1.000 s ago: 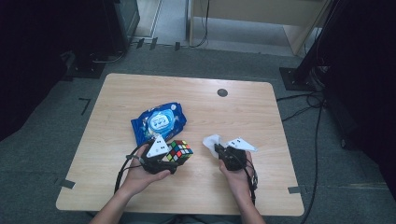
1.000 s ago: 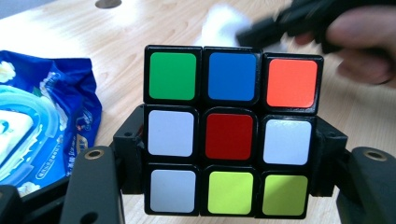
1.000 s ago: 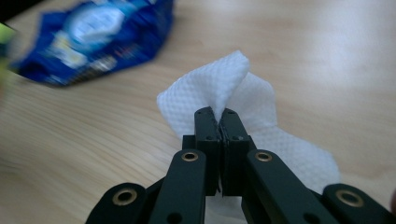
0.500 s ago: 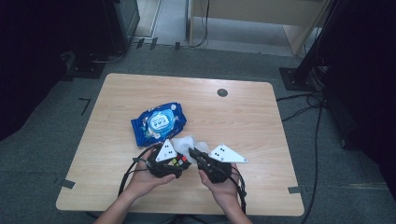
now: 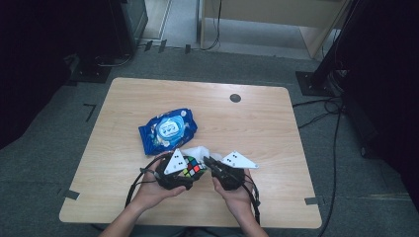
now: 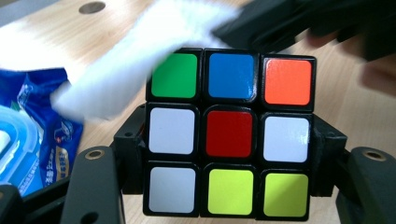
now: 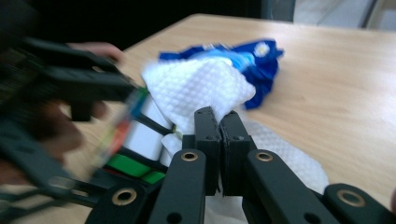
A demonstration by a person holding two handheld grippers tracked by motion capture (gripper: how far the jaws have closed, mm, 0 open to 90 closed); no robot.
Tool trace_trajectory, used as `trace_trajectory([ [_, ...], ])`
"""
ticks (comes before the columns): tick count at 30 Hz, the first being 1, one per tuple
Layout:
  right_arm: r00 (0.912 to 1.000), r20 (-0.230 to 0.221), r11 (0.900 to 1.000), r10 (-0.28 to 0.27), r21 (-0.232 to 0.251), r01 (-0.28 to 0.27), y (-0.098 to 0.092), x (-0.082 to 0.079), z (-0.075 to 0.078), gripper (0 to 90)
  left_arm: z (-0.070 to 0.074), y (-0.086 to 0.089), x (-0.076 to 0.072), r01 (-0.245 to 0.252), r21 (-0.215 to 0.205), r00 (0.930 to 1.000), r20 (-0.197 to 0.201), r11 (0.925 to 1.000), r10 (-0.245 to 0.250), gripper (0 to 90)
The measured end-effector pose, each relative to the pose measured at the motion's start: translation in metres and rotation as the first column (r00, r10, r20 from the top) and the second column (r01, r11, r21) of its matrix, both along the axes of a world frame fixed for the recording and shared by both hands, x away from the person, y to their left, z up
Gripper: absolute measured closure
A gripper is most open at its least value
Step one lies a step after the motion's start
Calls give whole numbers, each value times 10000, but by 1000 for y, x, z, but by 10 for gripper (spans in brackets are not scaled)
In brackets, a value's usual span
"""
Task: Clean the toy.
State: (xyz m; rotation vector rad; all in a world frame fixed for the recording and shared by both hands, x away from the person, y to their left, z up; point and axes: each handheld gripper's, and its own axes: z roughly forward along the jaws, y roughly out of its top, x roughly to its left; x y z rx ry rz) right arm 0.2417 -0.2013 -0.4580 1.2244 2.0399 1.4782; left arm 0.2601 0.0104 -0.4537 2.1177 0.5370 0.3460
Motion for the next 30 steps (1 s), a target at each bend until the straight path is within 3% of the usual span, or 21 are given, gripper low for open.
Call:
trace_trajectory([
  [2,9994,-263,9996,-221,-158,217,-4,6,-7,887,3,2,0,6,-211,10000,52,9998,-5,337],
  [3,9968,-723,9993,-351,-132,343,-9,12,-16,887,6,3,0,-14,-351,10000,29,9994,15,337],
  [7,9916,-1104,9976,-669,94,683,-17,18,-23,887,6,8,4,-245,-267,9997,-20,9993,244,337],
  [10,9931,-956,9973,-678,208,701,-18,16,-18,887,2,9,7,-444,-160,9989,-165,9989,442,337],
  [13,9976,-490,9977,-493,443,514,-16,9,-3,887,-1,8,8,-479,-31,9986,-219,9988,479,337],
  [21,9975,616,9962,342,777,-389,4,-16,30,887,-10,2,9,-510,361,9983,-252,9980,520,337],
  [26,9971,589,9963,483,680,-522,9,-17,29,887,-8,0,5,-362,178,9992,-157,9992,365,337],
  [30,9989,292,9972,380,631,-398,9,-12,19,887,-3,1,3,-202,18,9998,19,9998,202,337],
])
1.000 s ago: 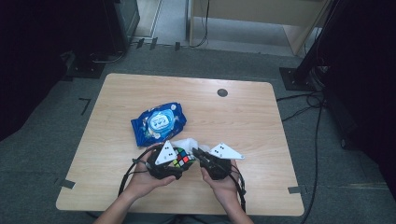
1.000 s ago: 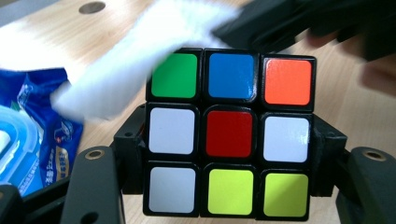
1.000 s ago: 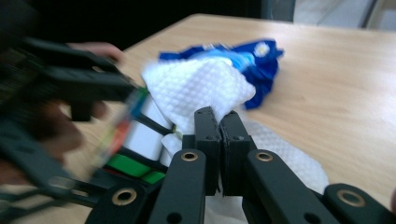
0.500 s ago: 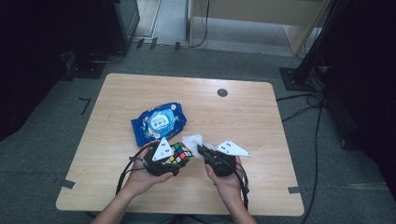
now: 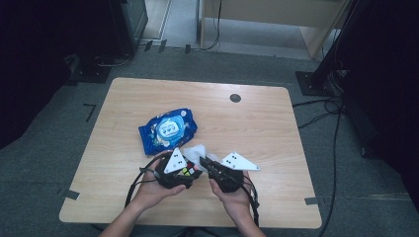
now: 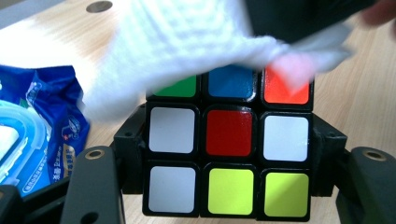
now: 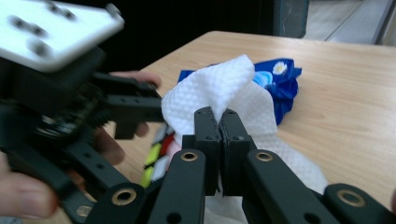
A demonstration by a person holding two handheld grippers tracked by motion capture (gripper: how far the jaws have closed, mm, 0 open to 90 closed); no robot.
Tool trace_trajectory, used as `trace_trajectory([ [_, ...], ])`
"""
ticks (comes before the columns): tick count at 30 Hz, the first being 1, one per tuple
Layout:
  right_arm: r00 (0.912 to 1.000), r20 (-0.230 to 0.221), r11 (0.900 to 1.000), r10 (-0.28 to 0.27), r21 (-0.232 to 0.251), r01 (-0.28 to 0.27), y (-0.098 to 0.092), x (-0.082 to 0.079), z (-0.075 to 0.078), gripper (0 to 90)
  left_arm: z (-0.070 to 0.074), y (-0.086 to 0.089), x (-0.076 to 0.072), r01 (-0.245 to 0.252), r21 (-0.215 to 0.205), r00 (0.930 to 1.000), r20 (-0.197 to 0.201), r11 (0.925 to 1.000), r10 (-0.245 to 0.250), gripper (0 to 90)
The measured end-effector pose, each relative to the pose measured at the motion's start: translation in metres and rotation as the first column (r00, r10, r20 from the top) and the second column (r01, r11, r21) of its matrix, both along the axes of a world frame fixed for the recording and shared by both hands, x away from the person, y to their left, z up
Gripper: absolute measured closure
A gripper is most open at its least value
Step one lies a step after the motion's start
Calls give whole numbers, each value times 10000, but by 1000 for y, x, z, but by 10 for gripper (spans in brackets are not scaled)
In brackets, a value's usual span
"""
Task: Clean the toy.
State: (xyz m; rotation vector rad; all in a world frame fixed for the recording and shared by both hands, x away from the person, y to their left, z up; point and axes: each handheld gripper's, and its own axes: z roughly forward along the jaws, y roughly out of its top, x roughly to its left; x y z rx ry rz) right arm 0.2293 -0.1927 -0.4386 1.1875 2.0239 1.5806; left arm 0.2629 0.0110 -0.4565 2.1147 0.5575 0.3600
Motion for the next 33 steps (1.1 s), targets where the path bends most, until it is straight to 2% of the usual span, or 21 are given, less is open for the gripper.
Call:
trace_trajectory([
  [5,9999,-49,9997,-140,-214,139,-2,4,-6,887,2,1,-2,88,-139,10000,20,9999,-87,337],
  [7,9992,-137,9975,-381,-594,372,-4,8,-13,887,4,0,-3,98,-121,9999,92,9999,-97,337],
  [8,9992,-137,9975,-381,-594,372,-4,8,-13,887,4,0,-3,98,-121,9999,92,9999,-97,337],
  [11,9966,-510,9934,-648,-982,596,-9,16,-24,887,8,1,-4,158,-351,9998,139,9993,-154,337],
  [12,9931,-839,9894,-815,-1273,704,-13,22,-34,887,10,2,-4,152,-482,9998,137,9987,-146,337],
  [13,9931,-839,9894,-815,-1273,704,-13,22,-34,887,11,2,-4,129,-530,9998,152,9985,-121,337],
  [14,9878,-1016,9833,-1183,-1507,1022,-18,28,-43,887,12,4,-4,74,-488,9998,214,9988,-64,337],
  [15,9857,-1057,9810,-1314,-1570,1139,-21,30,-45,887,12,5,-3,37,-503,9999,162,9987,-29,337],
  [16,9857,-1057,9810,-1314,-1570,1139,-21,30,-45,887,12,5,-3,37,-503,9999,162,9987,-29,337],
  [20,9718,-1103,9696,-2086,-1536,1907,-40,36,-45,884,11,9,1,-163,-533,9998,58,9984,166,337],
  [21,9637,-1066,9608,-2447,-1602,2263,-48,39,-45,874,11,10,2,-222,-577,9997,38,9981,224,337],
  [22,9600,-1068,9571,-2587,-1625,2398,-51,40,-46,856,11,10,2,-256,-603,9997,25,9979,258,337],
  [25,9417,-1401,9465,-3059,-1514,2849,-62,44,-51,726,11,13,4,-466,-647,9989,-21,9968,466,337],
  [26,9417,-1401,9465,-3059,-1514,2849,-62,44,-51,726,11,13,4,-466,-647,9989,-21,9968,466,337],
  [27,9389,-1485,9465,-3106,-1389,2912,-65,45,-52,685,12,15,6,-562,-733,9984,-102,9957,556,337],
  [28,9391,-1611,9508,-3035,-1153,2875,-67,46,-52,637,12,16,7,-679,-846,9976,-165,9941,667,337],
  [29,9471,-1642,9606,-2757,-820,2654,-65,44,-49,584,13,20,10,-852,-991,9961,-306,9914,825,337],
  [30,9471,-1642,9606,-2757,-820,2654,-65,44,-49,584,13,20,10,-852,-991,9961,-306,9914,825,337],
  [31,9529,-1642,9666,-2549,-698,2465,-63,42,-48,569,13,22,12,-979,-1100,9946,-439,9891,935,337],
  [33,9687,-1661,9829,-1842,-296,1818,-51,38,-45,533,14,26,15,-1218,-1177,9919,-499,9855,1167,337],
])
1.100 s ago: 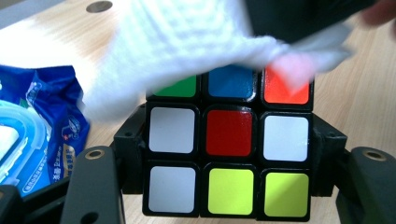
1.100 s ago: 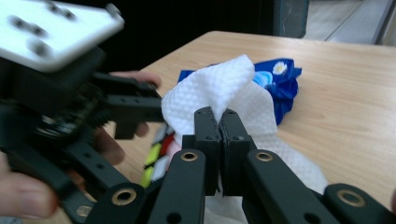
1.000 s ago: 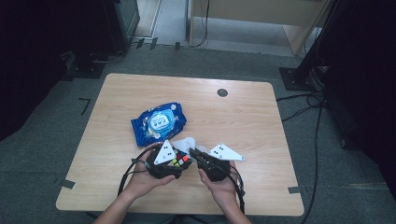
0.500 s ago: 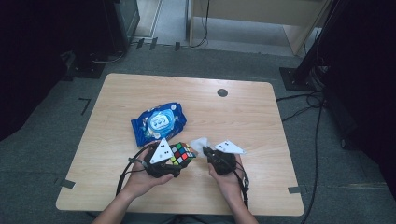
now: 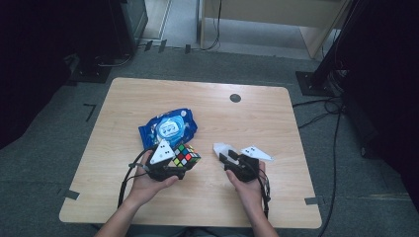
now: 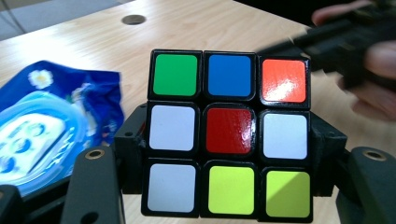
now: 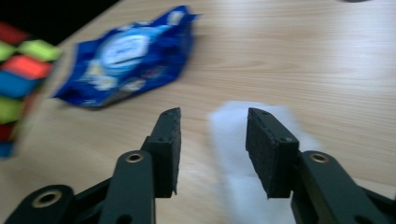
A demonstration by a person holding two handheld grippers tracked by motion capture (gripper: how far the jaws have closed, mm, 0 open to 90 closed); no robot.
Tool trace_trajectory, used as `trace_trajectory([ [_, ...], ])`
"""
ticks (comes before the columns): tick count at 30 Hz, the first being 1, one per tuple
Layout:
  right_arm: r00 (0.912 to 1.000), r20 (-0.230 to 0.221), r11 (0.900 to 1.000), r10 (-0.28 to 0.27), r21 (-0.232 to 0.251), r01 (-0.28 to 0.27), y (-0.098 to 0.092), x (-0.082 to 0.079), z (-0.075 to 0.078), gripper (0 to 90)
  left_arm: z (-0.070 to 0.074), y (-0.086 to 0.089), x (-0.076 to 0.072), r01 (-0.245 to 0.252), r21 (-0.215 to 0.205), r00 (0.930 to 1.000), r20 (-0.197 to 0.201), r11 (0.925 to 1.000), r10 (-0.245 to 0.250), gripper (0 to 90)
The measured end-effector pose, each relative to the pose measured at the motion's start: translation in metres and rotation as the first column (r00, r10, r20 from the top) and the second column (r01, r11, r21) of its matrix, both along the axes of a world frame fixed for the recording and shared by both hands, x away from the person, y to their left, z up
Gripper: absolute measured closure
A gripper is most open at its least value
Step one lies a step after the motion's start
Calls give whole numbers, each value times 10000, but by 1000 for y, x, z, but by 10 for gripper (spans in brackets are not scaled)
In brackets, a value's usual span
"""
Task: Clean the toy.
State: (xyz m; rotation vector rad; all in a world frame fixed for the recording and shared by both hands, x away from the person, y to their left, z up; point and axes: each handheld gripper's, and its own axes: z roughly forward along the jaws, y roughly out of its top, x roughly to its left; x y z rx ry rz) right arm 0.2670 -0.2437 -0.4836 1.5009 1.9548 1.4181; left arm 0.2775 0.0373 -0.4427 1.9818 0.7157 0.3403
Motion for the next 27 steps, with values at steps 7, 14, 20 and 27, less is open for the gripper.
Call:
trace_trajectory([
  [7,9721,-115,9671,2341,1055,-2316,58,-16,-4,431,0,10,7,-727,-619,9963,-503,9954,696,337],
  [14,9647,211,9545,2625,1411,-2628,83,-26,1,356,-3,7,7,-760,-745,9949,-715,9943,707,337],
  [20,9676,576,9604,2460,1207,-2513,86,-28,0,379,-5,-1,4,-447,-610,9960,-794,9971,398,337],
  [27,9555,1519,9675,2528,-471,-2485,85,-31,0,386,-7,-1,6,-159,-567,9934,-1144,9983,93,336],
])
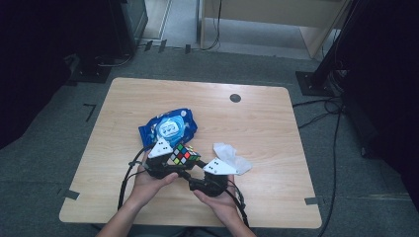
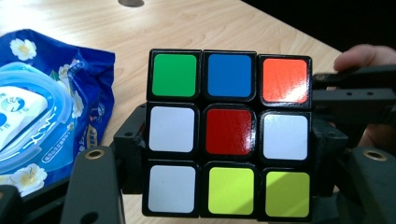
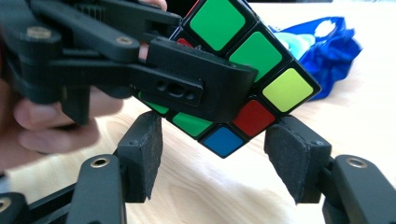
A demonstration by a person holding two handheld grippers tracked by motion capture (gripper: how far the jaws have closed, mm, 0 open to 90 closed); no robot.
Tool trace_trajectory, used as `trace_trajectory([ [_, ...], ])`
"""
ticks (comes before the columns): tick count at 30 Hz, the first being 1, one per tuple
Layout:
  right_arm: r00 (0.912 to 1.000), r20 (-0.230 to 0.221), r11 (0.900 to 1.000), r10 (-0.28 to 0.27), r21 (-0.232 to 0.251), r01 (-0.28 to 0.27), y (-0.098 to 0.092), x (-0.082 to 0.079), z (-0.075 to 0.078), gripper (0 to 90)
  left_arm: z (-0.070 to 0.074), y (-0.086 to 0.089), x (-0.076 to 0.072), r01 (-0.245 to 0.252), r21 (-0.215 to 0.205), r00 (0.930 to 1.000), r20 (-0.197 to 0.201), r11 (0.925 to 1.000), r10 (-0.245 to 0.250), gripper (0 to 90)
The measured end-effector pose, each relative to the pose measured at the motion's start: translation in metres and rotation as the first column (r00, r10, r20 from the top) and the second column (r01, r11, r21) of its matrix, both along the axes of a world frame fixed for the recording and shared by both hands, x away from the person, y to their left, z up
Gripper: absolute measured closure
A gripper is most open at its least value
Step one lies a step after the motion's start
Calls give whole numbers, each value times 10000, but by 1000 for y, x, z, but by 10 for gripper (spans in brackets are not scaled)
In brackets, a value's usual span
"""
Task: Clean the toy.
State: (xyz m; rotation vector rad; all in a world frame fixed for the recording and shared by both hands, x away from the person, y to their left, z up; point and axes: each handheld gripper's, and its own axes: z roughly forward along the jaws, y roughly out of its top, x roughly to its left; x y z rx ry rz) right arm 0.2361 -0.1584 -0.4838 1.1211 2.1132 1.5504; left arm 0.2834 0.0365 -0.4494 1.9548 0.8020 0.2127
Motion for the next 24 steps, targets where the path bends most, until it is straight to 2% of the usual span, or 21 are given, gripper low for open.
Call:
trace_trajectory([
  [3,9995,315,9993,84,-356,-72,0,0,-1,390,0,1,1,123,75,9998,-149,9999,-121,335],
  [6,9962,802,9943,326,-1037,-242,0,-1,-2,430,1,1,0,45,170,10000,18,9998,-46,336],
  [7,9962,742,9883,462,-1487,-348,1,0,-6,431,1,2,1,11,69,10000,8,10000,-11,336],
  [10,9992,395,9877,87,-1565,-24,0,2,-10,456,2,4,2,-23,-225,9999,-131,9997,20,336],
  [11,10000,30,9952,-72,-978,74,-4,5,-12,447,3,4,2,-73,-263,9998,-189,9996,68,336],
  [12,10000,30,9952,-72,-978,74,-4,5,-12,447,3,5,2,-141,-306,9997,-206,9994,135,336],
  [13,9998,-155,9996,89,-266,-93,-4,4,-9,399,3,5,2,-215,-417,9994,-287,9989,204,336],
  [15,9993,-323,9994,186,285,-177,-2,1,-4,343,3,5,3,-293,-503,9990,-346,9983,276,336],
  [16,9993,-323,9994,186,285,-177,-2,1,-4,343,2,5,3,-330,-595,9987,-413,9977,306,336],
  [17,9981,-606,9954,138,956,-80,1,-1,0,336,2,5,3,-344,-690,9983,-495,9970,310,336],
  [18,9981,-606,9954,138,956,-80,1,-1,0,336,1,5,3,-367,-716,9981,-518,9968,330,336],
  [20,9931,-1169,9871,-116,1573,300,3,-2,1,327,1,4,3,-457,-690,9978,-517,9966,421,336],
  [21,9891,-1465,9790,-152,1990,445,2,-2,0,329,1,4,3,-488,-696,9976,-516,9964,453,336],
  [22,9822,-1856,9655,-281,2493,747,1,-1,-2,327,0,3,3,-501,-715,9976,-509,9962,465,336],
  [23,9794,-2004,9590,-261,2716,811,0,-1,-3,320,0,3,2,-529,-759,9974,-520,9957,490,335],
  [24,9794,-2004,9590,-261,2716,811,0,-1,-3,320,-1,3,2,-550,-783,9973,-533,9954,509,335],
])
